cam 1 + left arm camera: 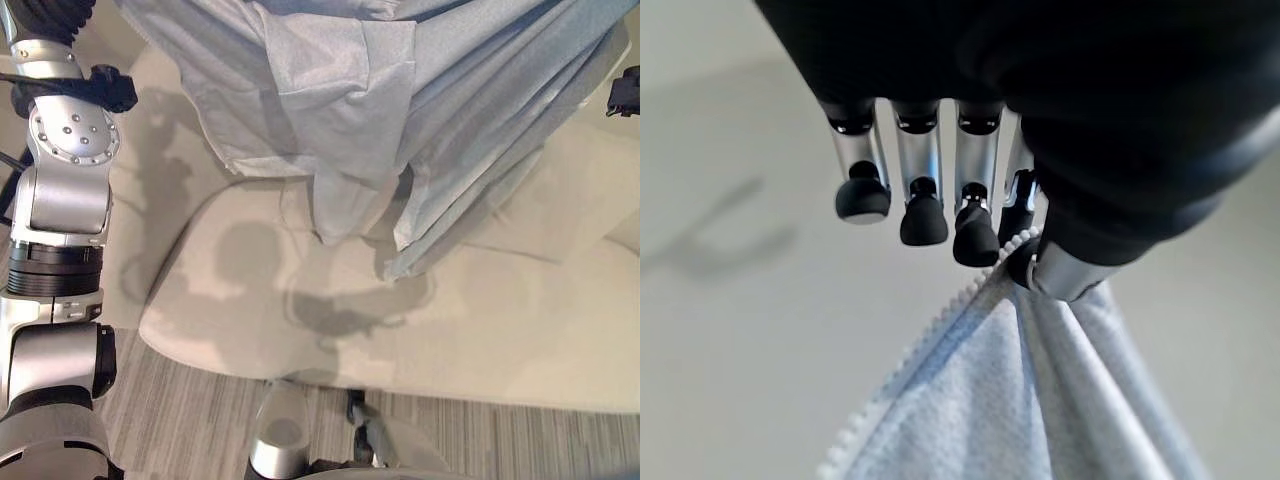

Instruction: Hang the clothes on the sofa on the clothes rack.

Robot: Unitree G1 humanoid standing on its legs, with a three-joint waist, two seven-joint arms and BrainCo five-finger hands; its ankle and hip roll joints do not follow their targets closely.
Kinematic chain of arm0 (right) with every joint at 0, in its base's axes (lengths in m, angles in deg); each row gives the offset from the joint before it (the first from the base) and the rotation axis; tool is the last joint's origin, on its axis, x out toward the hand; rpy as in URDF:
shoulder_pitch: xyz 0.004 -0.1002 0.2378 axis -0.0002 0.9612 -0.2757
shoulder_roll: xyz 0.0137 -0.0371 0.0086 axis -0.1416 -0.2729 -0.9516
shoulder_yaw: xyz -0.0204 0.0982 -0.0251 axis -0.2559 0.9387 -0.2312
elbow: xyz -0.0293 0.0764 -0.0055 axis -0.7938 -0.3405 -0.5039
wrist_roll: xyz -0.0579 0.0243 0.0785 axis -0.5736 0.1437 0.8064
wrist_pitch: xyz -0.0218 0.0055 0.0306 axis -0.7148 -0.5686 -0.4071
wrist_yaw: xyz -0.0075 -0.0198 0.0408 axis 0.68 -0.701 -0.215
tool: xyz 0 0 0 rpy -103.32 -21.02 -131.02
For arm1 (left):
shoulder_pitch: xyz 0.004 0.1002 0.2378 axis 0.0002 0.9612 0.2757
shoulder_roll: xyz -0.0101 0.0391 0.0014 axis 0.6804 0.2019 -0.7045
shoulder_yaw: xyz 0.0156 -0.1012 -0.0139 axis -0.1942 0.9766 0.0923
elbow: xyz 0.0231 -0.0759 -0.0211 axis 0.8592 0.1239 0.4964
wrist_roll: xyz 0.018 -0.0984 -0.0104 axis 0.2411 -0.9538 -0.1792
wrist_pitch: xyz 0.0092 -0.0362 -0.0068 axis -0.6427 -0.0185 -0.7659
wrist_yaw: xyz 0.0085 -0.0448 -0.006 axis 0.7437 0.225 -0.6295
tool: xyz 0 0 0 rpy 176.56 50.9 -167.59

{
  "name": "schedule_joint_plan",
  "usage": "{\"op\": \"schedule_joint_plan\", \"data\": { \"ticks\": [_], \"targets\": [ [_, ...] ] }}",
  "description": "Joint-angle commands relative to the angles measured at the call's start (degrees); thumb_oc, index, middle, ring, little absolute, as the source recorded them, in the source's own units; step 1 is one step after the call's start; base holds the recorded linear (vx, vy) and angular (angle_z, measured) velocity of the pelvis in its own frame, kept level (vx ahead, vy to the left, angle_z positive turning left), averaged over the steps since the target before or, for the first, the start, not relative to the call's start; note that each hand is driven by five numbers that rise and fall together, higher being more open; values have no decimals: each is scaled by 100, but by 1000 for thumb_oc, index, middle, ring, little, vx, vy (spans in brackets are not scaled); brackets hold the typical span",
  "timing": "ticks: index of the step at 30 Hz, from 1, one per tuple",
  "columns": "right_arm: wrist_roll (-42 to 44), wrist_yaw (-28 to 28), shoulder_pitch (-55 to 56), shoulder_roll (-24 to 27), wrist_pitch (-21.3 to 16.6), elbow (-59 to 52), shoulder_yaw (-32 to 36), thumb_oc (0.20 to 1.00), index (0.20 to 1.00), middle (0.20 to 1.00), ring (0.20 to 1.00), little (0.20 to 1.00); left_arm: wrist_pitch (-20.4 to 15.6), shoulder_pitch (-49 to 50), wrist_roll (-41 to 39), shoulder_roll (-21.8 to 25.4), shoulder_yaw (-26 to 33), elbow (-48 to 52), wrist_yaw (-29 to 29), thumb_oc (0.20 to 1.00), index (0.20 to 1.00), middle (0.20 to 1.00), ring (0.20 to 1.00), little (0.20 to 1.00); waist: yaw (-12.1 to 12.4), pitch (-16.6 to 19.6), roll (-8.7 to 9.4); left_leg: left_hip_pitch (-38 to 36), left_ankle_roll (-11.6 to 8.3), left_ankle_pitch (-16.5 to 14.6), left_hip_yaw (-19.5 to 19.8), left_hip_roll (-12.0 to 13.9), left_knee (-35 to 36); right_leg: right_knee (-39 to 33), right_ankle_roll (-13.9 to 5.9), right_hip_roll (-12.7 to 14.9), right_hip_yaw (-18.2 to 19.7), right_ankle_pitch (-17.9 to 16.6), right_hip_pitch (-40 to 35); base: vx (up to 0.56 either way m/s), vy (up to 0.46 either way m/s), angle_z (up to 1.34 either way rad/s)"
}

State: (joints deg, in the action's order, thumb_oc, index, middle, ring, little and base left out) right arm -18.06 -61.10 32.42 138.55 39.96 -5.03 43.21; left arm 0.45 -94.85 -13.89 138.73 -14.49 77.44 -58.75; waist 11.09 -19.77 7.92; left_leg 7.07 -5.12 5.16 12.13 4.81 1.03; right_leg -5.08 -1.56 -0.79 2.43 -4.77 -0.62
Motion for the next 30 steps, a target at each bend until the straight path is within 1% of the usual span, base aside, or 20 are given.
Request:
{"op": "schedule_joint_plan", "data": {
  "ticks": [1, 3, 4, 5, 6, 8, 10, 11, 12, 13, 16, 17, 18, 19, 20, 21, 22, 24, 29, 30],
  "targets": [
    [219, -179, 570, -200, -119, -212, 220, 200, 200, 200, 200, 200, -210, 490, 325, -211, 108, 152, 23, 200, 200, 200, 200, 200, 77, 971, -21, 246, 412, 8, -600, 38, 397, 8, 24, 32, -106, 120, 47, -18, 29, 30],
    [242, -178, 663, -285, -114, -287, 276, 200, 200, 200, 200, 200, -212, 530, 368, -251, 179, 217, -14, 200, 200, 200, 200, 200, 44, 1094, -35, 49, 376, -39, -740, 162, 397, 8, 2, 99, -244, 64, 35, 22, 65, 38],
    [240, -176, 680, -291, -109, -300, 280, 200, 200, 200, 200, 200, -209, 545, 372, -253, 182, 226, -17, 200, 200, 200, 200, 200, 38, 1096, -38, 39, 372, -49, -733, 167, 397, 8, 4, 93, -252, 69, 22, 17, 81, 54],
    [234, -176, 717, -331, -99, -335, 295, 200, 200, 200, 200, 200, -214, 561, 394, -253, 218, 246, -20, 200, 200, 200, 200, 200, 12, 1153, -20, -107, 364, -48, -775, 270, 397, 8, -4, 156, -309, 1, 20, 32, 210, 60],
    [233, -176, 748, -387, -77, -439, 270, 200, 200, 200, 200, 200, -208, 528, 428, -252, 259, 244, -19, 200, 200, 200, 200, 200, -91, 1316, 36, -626, 354, -95, -890, 646, 397, 8, -50, 344, -441, -96, 36, 25, 307, 73],
    [211, -201, 626, -392, -25, -435, 98, 200, 200, 200, 200, 200, -168, 471, 467, -206, 297, 277, -4, 200, 200, 200, 200, 200, -189, 1417, -5, -1167, 287, 44, -891, 1022, 395, 8, -102, 546, -530, -206, 18, -32, 472, 38],
    [108, -223, 677, -386, 22, -451, 255, 200, 200, 200, 200, 200, -162, 419, 461, -169, 354, 196, 68, 200, 200, 200, 200, 200, -190, 1460, -49, -1147, 218, -24, -814, 879, 397, 8, -80, 736, -532, -215, -7, -144, 520, 33],
    [58, -241, 760, -455, 38, -484, 382, 200, 200, 200, 200, 200, -161, 405, 447, -130, 352, 93, 100, 200, 200, 200, 200, 200, -172, 1504, -54, -1071, 176, -217, -787, 663, 397, 8, -47, 912, -552, -197, 24, -151, 494, 58],
    [38, -267, 791, -499, 61, -501, 446, 200, 200, 200, 200, 200, -176, 356, 418, -81, 306, -2, 134, 200, 200, 200, 200, 200, -155, 1518, -28, -1032, 164, -313, -766, 501, 397, 8, -48, 1029, -571, -184, 61, -183, 597, 57],
    [-13, -278, 797, -546, 113, -507, 464, 200, 200, 200, 200, 200, -169, 303, 413, 12, 270, -79, 181, 200, 200, 200, 200, 200, -115, 1495, -4, -996, 168, -465, -767, 251, 397, 8, -33, 1194, -585, -182, 88, -146, 467, 34],
    [-98, -279, 651, -651, 242, -447, 296, 200, 200, 200, 200, 200, -160, 246, 410, 218, 315, -109, 321, 200, 200, 200, 200, 200, -43, 1384, -3, -1065, 194, -570, -905, -51, 397, 16, -80, 1475, -676, -254, 100, -175, 443, -2],
    [-120, -264, 575, -684, 266, -453, 163, 200, 200, 200, 200, 200, -142, 181, 396, 239, 345, -69, 418, 200, 200, 200, 200, 200, 3, 1157, -77, -979, 265, -456, -954, -231, 397, 581, -33, 1108, -369, -224, -29, -318, 392, -28],
    [-109, -269, 563, -527, 236, -470, 139, 200, 200, 200, 200, 200, -168, 133, 348, 216, 328, -72, 460, 200, 200, 200, 200, 200, 9, 1122, -78, -836, 317, -376, -951, -403, 397, 900, -13, 712, -174, -204, -161, -337, 286, -9],
    [-102, -286, 553, -342, 212, -480, 103, 200, 200, 200, 200, 200, -174, 60, 291, 271, 313, -143, 493, 200, 200, 200, 200, 200, 23, 1173, -7, -650, 387, -276, -907, -625, 397, 955, -11, 266, 4, -218, -318, -183, 111, 42],
    [-99, -286, 558, -338, 211, -482, 109, 200, 200, 200, 200, 200, -177, 51, 288, 270, 304, -150, 495, 200, 200, 200, 200, 200, 20, 1185, -6, -636, 389, -274, -900, -626, 397, 955, -12, 266, -1, -218, -305, -94, 74, 92],
    [-128, -298, 560, -102, 180, -337, 24, 200, 200, 200, 200, 200, -160, 131, 292, 398, 411, -262, 535, 200, 200, 200, 200, 200, 45, 1259, 63, -556, 433, -285, -929, -790, 397, 772, 52, 58, -69, -170, -330, 3, 26, 86],
    [-69, -308, 516, -39, 163, -259, -2, 200, 200, 200, 200, 200, -163, 183, 263, 494, 479, -381, 559, 200, 200, 200, 200, 200, 41, 1331, 93, -563, 426, -346, -916, -816, 397, 555, 66, 64, -137, -85, -412, 2, 3, 30],
    [31, -316, 574, -60, 143, -130, 10, 200, 200, 200, 200, 200, -180, 305, 286, 673, 625, -436, 562, 200, 200, 200, 200, 200, 35, 1396, 128, -524, 448, -346, -867, -813, 397, 43, 93, 40, -128, -60, -487, 11, -59, 0],
    [132, -293, 532, 49, 98, 90, -41, 200, 200, 200, 200, 200, -204, 528, 204, 1029, 798, -698, 660, 200, 200, 200, 200, 200, 120, 1396, 28, -338, 496, -258, -876, -698, 397, 8, 82, -72, -157, 154, -346, -28, -48, 5],
    [163, -293, 570, 101, 86, 72, 35, 200, 200, 200, 200, 200, -199, 602, 240, 1119, 885, -722, 705, 200, 200, 200, 200, 200, 184, 1272, -46, -263, 477, -83, -940, -610, 397, 8, 80, -62, -246, 197, -286, -36, -42, 24]
  ]
}}
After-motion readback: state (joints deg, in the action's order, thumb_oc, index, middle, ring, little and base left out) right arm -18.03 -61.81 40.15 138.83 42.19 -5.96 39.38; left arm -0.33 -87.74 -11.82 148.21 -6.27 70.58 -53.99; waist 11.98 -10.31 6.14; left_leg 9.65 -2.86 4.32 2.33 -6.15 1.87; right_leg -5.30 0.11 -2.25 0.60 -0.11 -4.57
